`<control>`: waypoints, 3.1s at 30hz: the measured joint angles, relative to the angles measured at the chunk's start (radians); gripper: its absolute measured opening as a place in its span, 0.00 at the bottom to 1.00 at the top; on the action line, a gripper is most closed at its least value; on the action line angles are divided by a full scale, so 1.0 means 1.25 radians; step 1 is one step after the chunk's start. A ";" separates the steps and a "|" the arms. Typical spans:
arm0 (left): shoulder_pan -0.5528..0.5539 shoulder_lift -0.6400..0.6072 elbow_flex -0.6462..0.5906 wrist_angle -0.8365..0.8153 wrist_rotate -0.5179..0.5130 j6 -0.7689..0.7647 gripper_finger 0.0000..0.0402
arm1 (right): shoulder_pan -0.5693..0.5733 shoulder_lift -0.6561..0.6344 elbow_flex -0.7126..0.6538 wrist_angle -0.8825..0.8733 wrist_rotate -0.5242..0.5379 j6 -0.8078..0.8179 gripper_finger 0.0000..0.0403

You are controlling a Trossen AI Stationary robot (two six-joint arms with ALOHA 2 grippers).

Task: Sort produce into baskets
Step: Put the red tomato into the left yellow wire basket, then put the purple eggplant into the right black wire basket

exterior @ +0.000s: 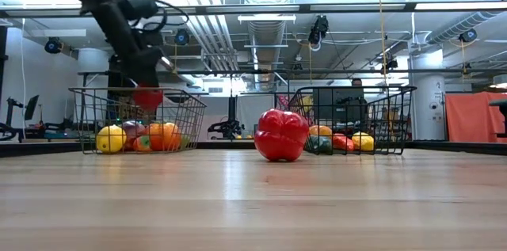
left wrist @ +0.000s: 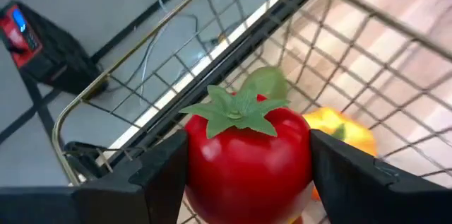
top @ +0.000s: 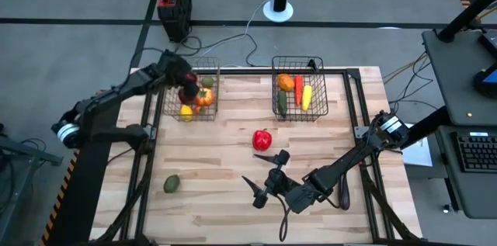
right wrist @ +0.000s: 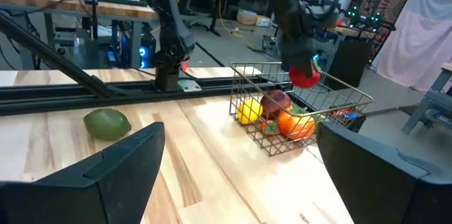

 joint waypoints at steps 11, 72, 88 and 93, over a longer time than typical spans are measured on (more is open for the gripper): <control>0.007 0.182 0.086 -0.012 -0.008 0.027 0.61 | 0.000 0.001 0.000 -0.006 0.000 0.000 0.90; -0.790 -0.193 -0.094 0.051 -0.262 -0.376 0.78 | 0.000 -0.010 -0.001 -0.205 -0.012 0.332 0.90; -1.280 -0.189 -0.095 0.172 -0.636 -0.401 0.78 | -0.055 -0.042 -0.001 -0.485 -0.674 0.839 0.90; -1.279 -0.173 -0.094 0.171 -0.636 -0.408 0.78 | -0.044 -0.043 0.053 -0.726 -0.780 0.966 0.87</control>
